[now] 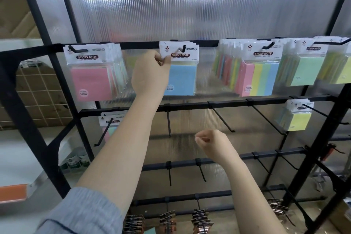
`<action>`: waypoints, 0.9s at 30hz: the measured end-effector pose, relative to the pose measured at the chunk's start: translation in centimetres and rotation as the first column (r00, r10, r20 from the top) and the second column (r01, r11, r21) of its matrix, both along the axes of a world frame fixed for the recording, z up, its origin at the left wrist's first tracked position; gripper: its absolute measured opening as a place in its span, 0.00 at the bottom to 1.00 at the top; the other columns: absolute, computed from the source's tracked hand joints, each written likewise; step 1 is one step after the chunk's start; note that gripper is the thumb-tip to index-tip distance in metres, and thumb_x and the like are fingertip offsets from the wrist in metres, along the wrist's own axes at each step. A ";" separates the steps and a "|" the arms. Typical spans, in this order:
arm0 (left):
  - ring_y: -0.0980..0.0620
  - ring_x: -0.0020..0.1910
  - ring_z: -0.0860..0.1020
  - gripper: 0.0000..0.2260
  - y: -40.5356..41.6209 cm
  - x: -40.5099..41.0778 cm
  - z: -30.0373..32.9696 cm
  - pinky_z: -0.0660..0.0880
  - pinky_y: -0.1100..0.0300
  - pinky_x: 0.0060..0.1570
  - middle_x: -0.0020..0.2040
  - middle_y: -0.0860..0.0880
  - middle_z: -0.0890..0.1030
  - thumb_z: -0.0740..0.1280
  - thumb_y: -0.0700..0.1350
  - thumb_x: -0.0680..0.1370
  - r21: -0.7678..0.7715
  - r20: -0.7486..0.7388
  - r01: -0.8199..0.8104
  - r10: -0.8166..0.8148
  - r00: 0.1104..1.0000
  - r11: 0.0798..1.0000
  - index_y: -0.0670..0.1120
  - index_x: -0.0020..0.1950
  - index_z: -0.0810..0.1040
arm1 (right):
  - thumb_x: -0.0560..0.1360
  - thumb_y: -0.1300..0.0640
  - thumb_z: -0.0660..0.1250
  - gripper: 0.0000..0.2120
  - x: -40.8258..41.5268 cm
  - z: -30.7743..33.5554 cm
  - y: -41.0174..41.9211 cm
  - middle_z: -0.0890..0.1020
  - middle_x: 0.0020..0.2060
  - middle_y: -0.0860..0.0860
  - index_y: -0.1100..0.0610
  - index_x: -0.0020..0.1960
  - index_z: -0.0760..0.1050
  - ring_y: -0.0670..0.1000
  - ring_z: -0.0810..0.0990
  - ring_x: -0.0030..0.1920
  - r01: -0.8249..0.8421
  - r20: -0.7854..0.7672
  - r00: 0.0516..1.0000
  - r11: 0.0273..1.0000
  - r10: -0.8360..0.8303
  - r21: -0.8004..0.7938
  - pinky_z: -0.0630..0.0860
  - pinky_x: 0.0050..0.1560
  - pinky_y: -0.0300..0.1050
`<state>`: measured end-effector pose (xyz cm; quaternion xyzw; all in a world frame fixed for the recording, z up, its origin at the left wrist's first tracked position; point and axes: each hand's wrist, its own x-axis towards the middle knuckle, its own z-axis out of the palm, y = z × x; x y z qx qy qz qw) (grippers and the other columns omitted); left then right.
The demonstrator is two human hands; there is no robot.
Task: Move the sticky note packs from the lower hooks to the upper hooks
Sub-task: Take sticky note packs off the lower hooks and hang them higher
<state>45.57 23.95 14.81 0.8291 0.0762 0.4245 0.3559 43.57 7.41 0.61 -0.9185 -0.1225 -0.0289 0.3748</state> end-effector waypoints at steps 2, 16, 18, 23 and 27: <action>0.53 0.40 0.74 0.09 0.7 -0.7 -0.5 0.62 0.62 0.31 0.40 0.55 0.76 0.62 0.52 0.79 -0.012 -0.023 0.018 -0.018 1.000 1.000 0.48 0.43 0.74 | 0.79 0.57 0.61 0.16 0.2 -0.6 0.7 0.71 0.31 0.40 0.44 0.34 0.70 0.39 0.70 0.34 -0.011 -0.010 1.000 1.000 0.011 -0.024 0.65 0.33 0.30; 0.58 0.36 0.76 0.10 9.6 -8.0 -7.4 0.67 0.72 0.33 0.35 0.53 0.79 0.63 0.47 0.79 -0.069 -0.104 0.004 -0.011 0.994 0.998 0.45 0.41 0.78 | 0.80 0.55 0.61 0.10 0.1 -3.7 9.7 0.83 0.47 0.50 0.54 0.52 0.80 0.47 0.80 0.47 -0.151 -0.214 0.965 0.988 0.154 0.032 0.76 0.49 0.39; 0.58 0.36 0.76 0.10 11.2 -8.8 -8.2 0.67 0.72 0.33 0.36 0.52 0.79 0.63 0.48 0.79 -0.077 -0.127 -0.040 0.030 0.991 0.996 0.46 0.41 0.78 | 0.80 0.54 0.60 0.13 0.6 -3.9 11.5 0.78 0.34 0.46 0.49 0.38 0.75 0.43 0.76 0.34 -0.142 -0.215 0.965 0.989 0.146 0.038 0.74 0.40 0.37; 0.59 0.35 0.75 0.10 15.0 -10.3 -9.2 0.65 0.72 0.30 0.36 0.54 0.78 0.62 0.49 0.79 -0.091 -0.207 -0.169 0.148 0.967 0.981 0.48 0.41 0.77 | 0.79 0.55 0.62 0.10 1.5 -3.8 16.0 0.82 0.49 0.50 0.54 0.55 0.80 0.49 0.80 0.49 -0.128 -0.186 0.973 0.989 0.139 0.071 0.75 0.48 0.40; 0.56 0.31 0.75 0.11 17.8 -11.2 -10.0 0.70 0.64 0.32 0.31 0.53 0.76 0.62 0.49 0.79 -0.139 -0.220 -0.224 0.190 0.957 0.965 0.48 0.39 0.76 | 0.79 0.58 0.61 0.15 2.0 -3.1 19.4 0.81 0.58 0.54 0.59 0.63 0.77 0.53 0.78 0.58 -0.095 -0.150 0.982 0.988 0.113 0.122 0.70 0.51 0.38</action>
